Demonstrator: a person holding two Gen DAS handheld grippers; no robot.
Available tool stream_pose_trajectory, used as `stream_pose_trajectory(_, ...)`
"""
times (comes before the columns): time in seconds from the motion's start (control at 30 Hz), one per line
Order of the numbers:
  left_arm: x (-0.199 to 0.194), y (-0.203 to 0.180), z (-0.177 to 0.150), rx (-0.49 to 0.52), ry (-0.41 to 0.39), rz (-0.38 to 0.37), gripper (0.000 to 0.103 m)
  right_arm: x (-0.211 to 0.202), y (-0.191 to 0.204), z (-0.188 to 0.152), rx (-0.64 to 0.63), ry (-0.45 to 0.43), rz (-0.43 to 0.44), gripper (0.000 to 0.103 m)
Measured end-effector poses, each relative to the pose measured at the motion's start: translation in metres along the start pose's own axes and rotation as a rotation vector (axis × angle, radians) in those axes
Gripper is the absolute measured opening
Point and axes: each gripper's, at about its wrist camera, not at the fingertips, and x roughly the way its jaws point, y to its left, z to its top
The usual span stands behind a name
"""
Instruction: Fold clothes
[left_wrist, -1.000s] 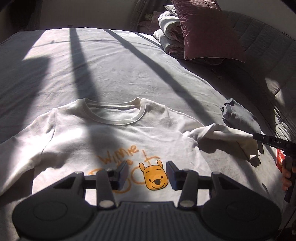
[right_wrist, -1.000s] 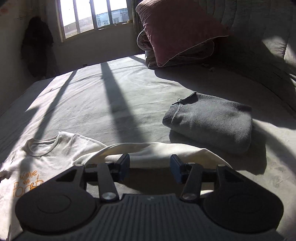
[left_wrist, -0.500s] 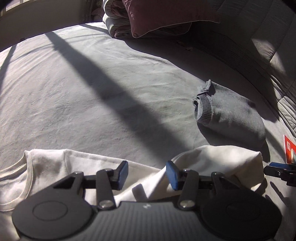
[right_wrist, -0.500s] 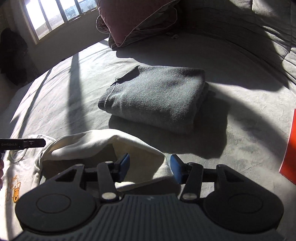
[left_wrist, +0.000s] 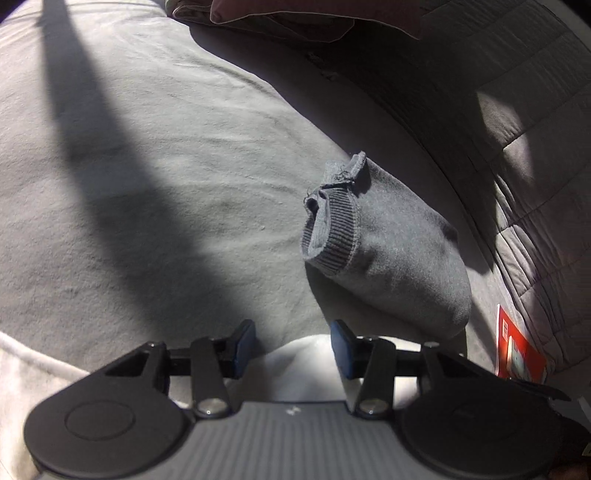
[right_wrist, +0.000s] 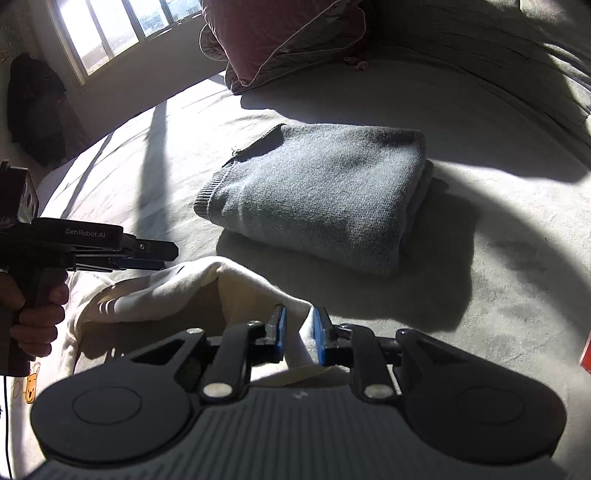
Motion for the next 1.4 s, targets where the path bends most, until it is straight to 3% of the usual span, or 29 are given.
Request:
stream_pose_trajectory(0.13,0.007,-0.005,-0.002,-0.020,0.015,0.002,0.045,-0.015,0.008,0.001,-0.052,-0.061,0.028,0.013)
stream_pose_trajectory(0.2,0.005,-0.009,-0.005,0.006,0.016,0.012,0.040,-0.023,0.014,0.001,-0.092,-0.092,0.050,0.013)
stream_pose_trajectory(0.37,-0.004,-0.012,-0.012,0.039,0.001,0.046,0.013,-0.036,0.035,-0.004,-0.253,-0.174,0.079,0.010)
stream_pose_trajectory(0.43,-0.010,-0.009,-0.013,0.026,-0.009,0.051,0.010,-0.037,0.041,-0.005,-0.284,-0.178,0.069,0.010)
stream_pose_trajectory(0.53,-0.016,-0.008,-0.013,0.020,-0.024,0.047,0.005,-0.033,0.034,-0.002,-0.252,-0.167,0.016,0.011)
stream_pose_trajectory(0.6,-0.017,-0.010,-0.012,0.028,-0.035,0.040,0.005,-0.030,0.025,0.001,-0.209,-0.152,-0.017,0.021)
stream_pose_trajectory(0.63,-0.017,-0.012,-0.011,0.032,-0.040,0.036,0.006,-0.029,0.018,0.002,-0.171,-0.139,-0.029,0.023)
stream_pose_trajectory(0.7,-0.018,-0.014,-0.010,0.040,-0.051,0.029,0.016,-0.026,0.011,0.001,-0.131,-0.108,-0.030,0.036)
stream_pose_trajectory(0.77,-0.019,-0.017,-0.008,0.049,-0.060,0.021,0.047,-0.024,0.007,-0.001,-0.112,-0.079,-0.023,0.042)
stream_pose_trajectory(0.87,-0.011,-0.025,-0.008,0.066,-0.052,0.013,0.052,-0.016,0.009,-0.006,-0.129,-0.027,-0.024,0.050)
stream_pose_trajectory(1.0,-0.002,-0.030,-0.010,0.062,-0.047,0.029,0.050,0.008,0.007,-0.013,-0.119,0.080,-0.089,0.050)
stream_pose_trajectory(1.03,0.000,-0.032,-0.011,0.061,-0.046,0.032,0.047,0.013,0.005,-0.014,-0.102,0.098,-0.102,0.050)
stream_pose_trajectory(1.1,0.005,-0.035,-0.012,0.059,-0.044,0.040,0.031,0.012,0.006,-0.014,-0.107,0.068,-0.114,0.050)
stream_pose_trajectory(1.17,0.009,-0.037,-0.013,0.057,-0.041,0.048,0.003,0.007,0.009,-0.013,-0.119,0.026,-0.123,0.050)
stream_pose_trajectory(1.23,0.013,-0.040,-0.015,0.055,-0.039,0.056,0.001,0.003,0.011,-0.012,-0.131,-0.017,-0.133,0.042)
stream_pose_trajectory(1.3,0.010,-0.043,-0.016,0.052,-0.056,0.060,0.001,-0.001,0.014,-0.011,-0.143,-0.059,-0.142,0.013)
stream_pose_trajectory(1.4,-0.008,-0.049,-0.017,0.055,-0.111,0.060,0.001,-0.007,0.018,-0.010,-0.161,-0.123,-0.156,0.009)
